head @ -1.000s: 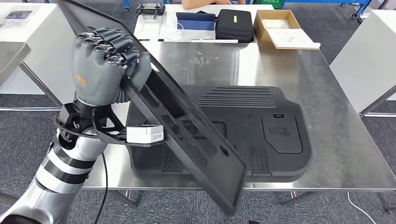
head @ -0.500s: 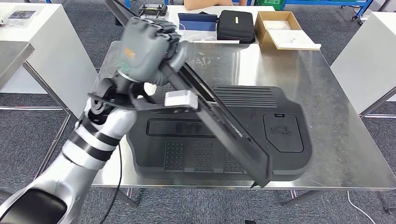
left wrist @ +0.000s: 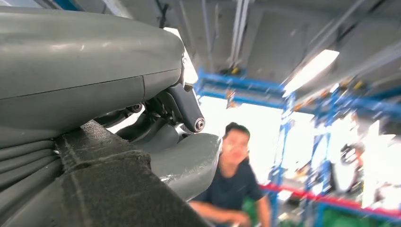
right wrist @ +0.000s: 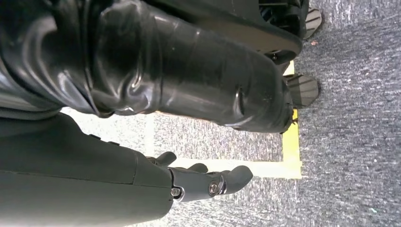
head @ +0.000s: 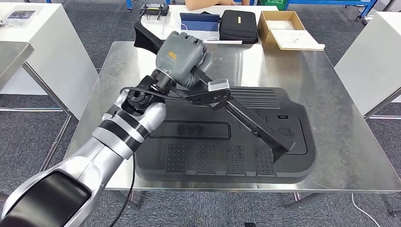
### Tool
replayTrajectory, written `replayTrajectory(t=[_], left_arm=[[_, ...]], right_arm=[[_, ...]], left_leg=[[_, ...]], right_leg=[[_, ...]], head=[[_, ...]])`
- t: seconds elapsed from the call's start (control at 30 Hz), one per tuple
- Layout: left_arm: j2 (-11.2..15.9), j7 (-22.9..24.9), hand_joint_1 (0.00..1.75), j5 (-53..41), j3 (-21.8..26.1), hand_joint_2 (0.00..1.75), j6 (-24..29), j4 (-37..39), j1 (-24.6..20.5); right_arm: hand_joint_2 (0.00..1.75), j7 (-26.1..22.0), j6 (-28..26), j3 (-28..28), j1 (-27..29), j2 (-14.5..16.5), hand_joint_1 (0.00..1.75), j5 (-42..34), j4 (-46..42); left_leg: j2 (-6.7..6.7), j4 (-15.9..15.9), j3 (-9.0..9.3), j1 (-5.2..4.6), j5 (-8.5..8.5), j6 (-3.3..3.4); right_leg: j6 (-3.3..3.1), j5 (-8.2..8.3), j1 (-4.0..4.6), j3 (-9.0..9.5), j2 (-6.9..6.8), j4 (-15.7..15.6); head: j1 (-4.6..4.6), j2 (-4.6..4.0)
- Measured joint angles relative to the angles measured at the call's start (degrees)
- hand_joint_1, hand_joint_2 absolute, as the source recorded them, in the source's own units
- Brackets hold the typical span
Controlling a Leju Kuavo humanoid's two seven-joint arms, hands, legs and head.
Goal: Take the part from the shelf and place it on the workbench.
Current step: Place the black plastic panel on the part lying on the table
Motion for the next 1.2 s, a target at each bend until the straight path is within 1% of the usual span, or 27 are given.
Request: replayTrajectory(t=[0.13,0.37,0.47,0.57,0.63,0.7,0.87,1.03,1.1,1.2], left_arm=[[-1.13,2.62,1.75,-0.2,-1.56,0.0,0.38,6.63,-0.48],[-1.8,7.88,1.75,-1.97,-3.11,0.0,-0.08,14.58,-0.92],[-1.78,8.87,1.75,-2.15,-3.25,0.0,1.63,17.01,-0.61],[-1.65,9.91,1.75,-2.16,-2.97,0.0,5.05,18.61,0.33],[-1.55,10.35,0.88,-2.01,-2.48,0.0,6.24,19.57,1.16],[-1.51,10.54,0.01,-1.66,-1.93,0.0,5.19,20.47,1.76],[-1.68,10.55,0.0,-1.45,-0.89,0.0,-0.26,21.49,1.05],[-1.95,10.42,0.0,-1.31,-0.42,0.0,-3.45,21.82,0.46],[-2.12,10.43,0.0,-0.44,-0.37,0.0,-6.29,21.65,0.09],[-2.26,10.89,0.0,2.19,-1.34,0.0,-12.7,20.5,-0.84]], right_arm=[[0.0,0.06,0.08,0.1,0.02,0.16,0.0,0.15,0.01],[0.0,0.48,0.08,0.14,0.05,0.27,0.0,0.35,0.04],[0.0,0.58,0.04,0.15,0.05,0.27,0.0,0.49,0.07],[0.0,0.61,-0.06,0.19,0.06,0.32,0.0,0.64,0.08],[0.0,0.61,-0.15,0.23,0.06,0.4,0.0,0.73,0.09],[0.0,0.62,-0.16,0.3,0.07,0.48,0.0,0.8,0.09],[0.0,0.63,0.2,0.43,0.06,0.54,0.0,0.84,0.09],[0.0,0.64,0.29,0.44,0.07,0.54,0.0,0.84,0.1],[0.0,0.64,0.39,0.43,0.08,0.54,0.0,0.82,0.11],[0.0,0.63,0.8,0.43,0.08,0.52,0.0,0.75,0.1]], left_leg=[[0.0,0.0,0.0,0.0,0.0,0.0],[0.01,-0.01,-0.01,0.01,0.0,0.0],[0.0,-0.02,-0.04,0.01,0.0,0.0],[-0.03,-0.02,-0.05,0.01,0.0,0.0],[-0.04,-0.02,-0.05,0.01,0.0,0.0],[-0.04,-0.02,-0.06,0.01,0.0,0.0],[-0.1,-0.02,0.03,0.01,0.0,0.0],[-0.12,-0.03,0.08,0.01,0.03,0.05],[-0.12,-0.03,0.08,0.01,0.06,0.09],[-0.14,-0.03,0.09,0.01,0.09,0.13]], right_leg=[[0.0,0.0,0.01,0.0,0.0,0.0],[0.0,0.0,0.02,-0.01,0.0,0.01],[0.0,-0.01,0.02,0.0,-0.02,0.01],[0.0,-0.01,0.02,0.0,-0.03,0.02],[0.0,-0.01,0.02,-0.01,-0.03,0.01],[0.0,-0.01,0.02,-0.01,-0.04,0.01],[-0.01,-0.01,0.02,0.07,-0.09,0.0],[-0.01,-0.01,0.02,0.12,-0.09,0.0],[-0.01,-0.01,0.02,0.13,-0.1,0.0],[-0.01,-0.01,0.02,0.16,-0.2,0.0]], head=[[-0.01,0.0],[0.0,0.0],[0.0,0.0],[0.0,0.0],[0.0,0.0],[-0.01,0.0],[0.0,0.0],[0.0,0.0],[0.0,0.0],[0.0,0.0]])
